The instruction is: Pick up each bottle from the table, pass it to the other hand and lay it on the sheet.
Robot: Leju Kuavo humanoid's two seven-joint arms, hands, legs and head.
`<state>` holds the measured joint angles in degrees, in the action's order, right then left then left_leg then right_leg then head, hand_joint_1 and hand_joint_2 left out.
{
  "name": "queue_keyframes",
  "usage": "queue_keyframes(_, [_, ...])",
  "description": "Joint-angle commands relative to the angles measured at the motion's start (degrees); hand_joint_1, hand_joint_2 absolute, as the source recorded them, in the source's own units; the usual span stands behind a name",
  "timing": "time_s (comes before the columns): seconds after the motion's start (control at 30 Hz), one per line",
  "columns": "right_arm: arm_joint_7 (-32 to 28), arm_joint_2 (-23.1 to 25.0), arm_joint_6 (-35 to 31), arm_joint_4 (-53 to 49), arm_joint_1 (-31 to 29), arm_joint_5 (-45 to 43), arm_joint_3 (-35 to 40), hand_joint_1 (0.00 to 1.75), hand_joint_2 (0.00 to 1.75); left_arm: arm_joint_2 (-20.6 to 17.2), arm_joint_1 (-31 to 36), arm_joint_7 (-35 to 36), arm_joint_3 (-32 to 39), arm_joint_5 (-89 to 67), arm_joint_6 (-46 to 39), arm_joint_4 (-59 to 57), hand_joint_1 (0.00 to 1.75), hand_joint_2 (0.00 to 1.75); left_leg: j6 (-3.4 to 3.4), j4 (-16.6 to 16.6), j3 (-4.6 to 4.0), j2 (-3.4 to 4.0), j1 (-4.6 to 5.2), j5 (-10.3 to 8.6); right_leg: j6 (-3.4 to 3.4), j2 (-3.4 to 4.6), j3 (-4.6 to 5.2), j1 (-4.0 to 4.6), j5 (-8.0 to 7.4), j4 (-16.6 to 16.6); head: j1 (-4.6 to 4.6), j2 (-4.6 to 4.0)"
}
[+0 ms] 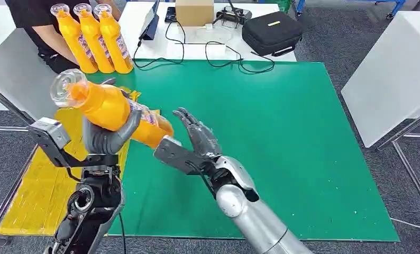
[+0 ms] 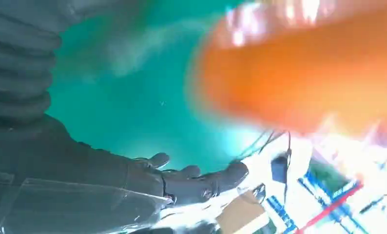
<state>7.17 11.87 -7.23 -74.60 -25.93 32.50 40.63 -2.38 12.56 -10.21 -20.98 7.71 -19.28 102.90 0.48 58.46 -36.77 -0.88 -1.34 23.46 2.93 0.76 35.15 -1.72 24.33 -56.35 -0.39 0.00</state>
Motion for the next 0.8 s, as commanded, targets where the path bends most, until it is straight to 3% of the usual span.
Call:
queue_keyframes(0.03, [-4.67, -7.95, 1.09, -16.32, 4.43, -4.66, -9.36, 0.00, 0.00, -2.78, 0.20, 4.62, 8.74, -40.36, -6.84, -6.40, 1.75, 1.75, 0.08, -0.04, 0.31, -0.12, 0.00, 0.07, -0.18, -0.26, -0.38, 0.06, 0.12, 0.06, 0.02, 0.00])
queue_keyframes(0.13, [-7.03, -9.16, 3.77, -24.21, 8.21, -8.71, -14.05, 0.00, 0.00, -4.73, 0.10, 10.18, 10.96, -63.61, -7.41, -13.41, 1.75, 1.75, 0.09, -0.09, 0.64, -0.14, -0.01, 0.16, -0.31, -0.37, -0.72, 0.11, 0.24, 0.10, 0.00, 0.00])
queue_keyframes(0.27, [-6.94, -9.15, 4.63, -25.19, 8.79, -8.81, -14.72, 0.00, 0.00, -4.52, -0.22, 9.22, 11.41, -63.87, -8.26, -14.59, 1.75, 1.75, 0.04, -0.06, 0.19, -0.01, 0.02, 0.03, -0.11, -0.11, -0.20, 0.01, 0.04, 0.07, 0.02, 0.00])
queue_keyframes(0.47, [-10.24, -9.83, 6.83, -30.80, 13.37, -10.69, -19.39, 0.00, 0.00, -6.83, -0.94, 16.88, 10.29, -88.87, -3.56, -28.04, 1.75, 1.75, 0.06, -0.18, 0.51, -0.10, 0.04, 0.08, -0.19, -0.28, -0.54, 0.02, 0.14, 0.17, 0.00, 0.00])
queue_keyframes(0.53, [-11.08, -9.93, 8.04, -31.32, 14.27, -10.55, -20.24, 0.00, 0.00, -6.54, -0.72, 17.47, 9.86, -92.61, -2.19, -34.14, 1.75, 1.75, 0.04, -0.15, 0.31, -0.02, 0.05, 0.03, -0.10, -0.14, -0.30, -0.01, 0.05, 0.14, 0.02, 0.00])
queue_keyframes(0.6, [-11.37, -9.82, 8.65, -31.07, 14.58, -10.08, -20.51, 0.00, 0.00, -6.07, 0.21, 17.03, 9.59, -93.25, -1.68, -38.54, 1.75, 1.75, 0.07, -0.20, 0.63, 0.08, 0.05, 0.13, -0.22, -0.12, -0.61, 0.02, 0.13, 0.20, 0.02, 0.00])
queue_keyframes(0.63, [-11.49, -9.52, 9.10, -30.65, 14.75, -10.30, -20.72, 0.00, 0.00, -6.10, 1.26, 17.41, 9.05, -94.42, 0.16, -41.85, 1.75, 1.75, 0.03, -0.13, 0.30, 0.00, 0.05, 0.04, -0.12, -0.12, -0.29, -0.01, 0.06, 0.11, 0.02, 0.00])
queue_keyframes(0.73, [-11.57, -9.32, 9.19, -30.41, 14.71, -10.33, -20.74, 0.00, 0.00, -6.07, 1.81, 17.68, 8.98, -94.59, -0.23, -42.88, 1.75, 1.75, 0.03, -0.10, 0.29, -0.04, 0.04, 0.04, -0.12, -0.16, -0.27, 0.00, 0.07, 0.10, 0.02, 0.00])
queue_keyframes(0.77, [-11.57, -9.32, 9.19, -30.41, 14.71, -10.33, -20.74, 0.00, 0.00, -6.07, 1.81, 17.68, 8.98, -94.59, -0.23, -42.88, 1.75, 1.75, 0.06, -0.15, 0.66, -0.04, 0.02, 0.14, -0.28, -0.26, -0.66, 0.07, 0.18, 0.16, 0.02, 0.00])
queue_keyframes(0.8, [-11.57, -9.32, 9.19, -30.41, 14.71, -10.33, -20.74, 0.00, 0.00, -6.07, 1.81, 17.68, 8.98, -94.59, -0.23, -42.88, 1.75, 1.75, 0.04, -0.06, 0.29, -0.01, 0.01, 0.07, -0.16, -0.15, -0.28, 0.04, 0.09, 0.07, 0.02, 0.00])
